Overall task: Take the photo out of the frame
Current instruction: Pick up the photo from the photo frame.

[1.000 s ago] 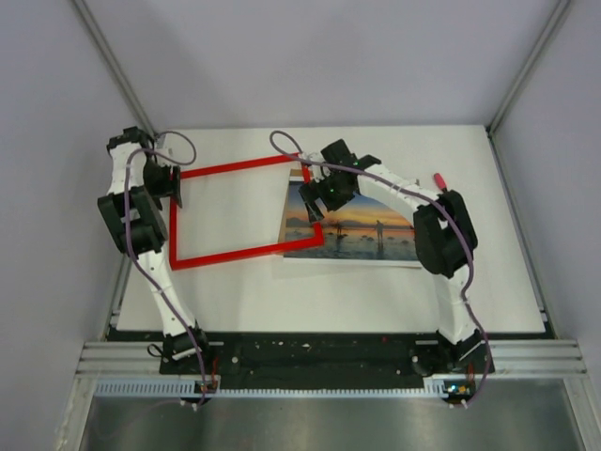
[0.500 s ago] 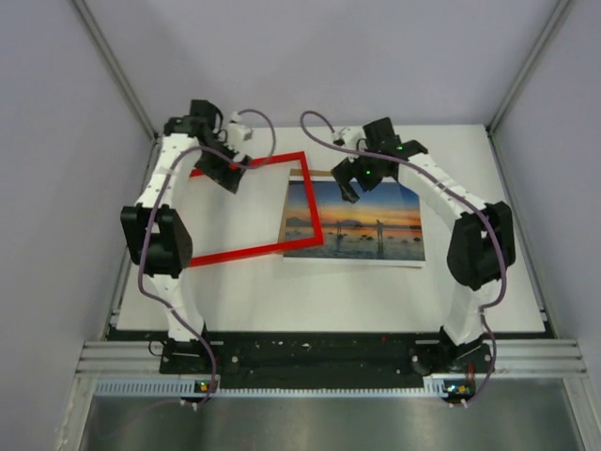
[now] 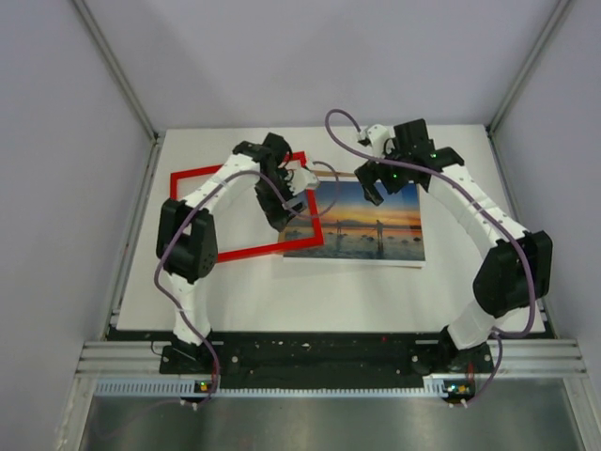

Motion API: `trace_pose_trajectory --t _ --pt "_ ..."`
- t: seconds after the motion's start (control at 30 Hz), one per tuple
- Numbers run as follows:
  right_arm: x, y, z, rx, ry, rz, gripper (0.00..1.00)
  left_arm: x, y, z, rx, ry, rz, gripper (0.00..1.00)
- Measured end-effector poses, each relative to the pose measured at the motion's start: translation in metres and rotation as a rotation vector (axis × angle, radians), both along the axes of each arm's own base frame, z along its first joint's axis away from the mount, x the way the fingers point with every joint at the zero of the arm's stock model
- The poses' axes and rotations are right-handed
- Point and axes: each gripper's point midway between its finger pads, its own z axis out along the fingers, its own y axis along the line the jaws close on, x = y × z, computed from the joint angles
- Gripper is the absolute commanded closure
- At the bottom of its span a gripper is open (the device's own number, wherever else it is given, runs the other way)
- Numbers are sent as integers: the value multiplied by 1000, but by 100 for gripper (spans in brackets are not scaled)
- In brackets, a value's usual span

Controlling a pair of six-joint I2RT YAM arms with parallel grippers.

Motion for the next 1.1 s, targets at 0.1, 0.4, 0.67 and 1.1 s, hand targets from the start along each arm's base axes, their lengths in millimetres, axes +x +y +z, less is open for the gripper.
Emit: trace_pose_trajectory --t 0.1,0.4,0.67,1.1 --pt "-4 -2 -3 2 11 -13 1 -18 -28 -4 -14 20 -81 2" --pt "-7 -10 19 49 -35 -52 1 -43 -84 -8 -7 -17 -209 2" --pt "-15 -12 43 76 -103 -47 1 -48 -89 -31 24 11 -213 2" --pt "27 -47 -26 -18 22 -220 1 -60 -94 -61 55 67 -230 20"
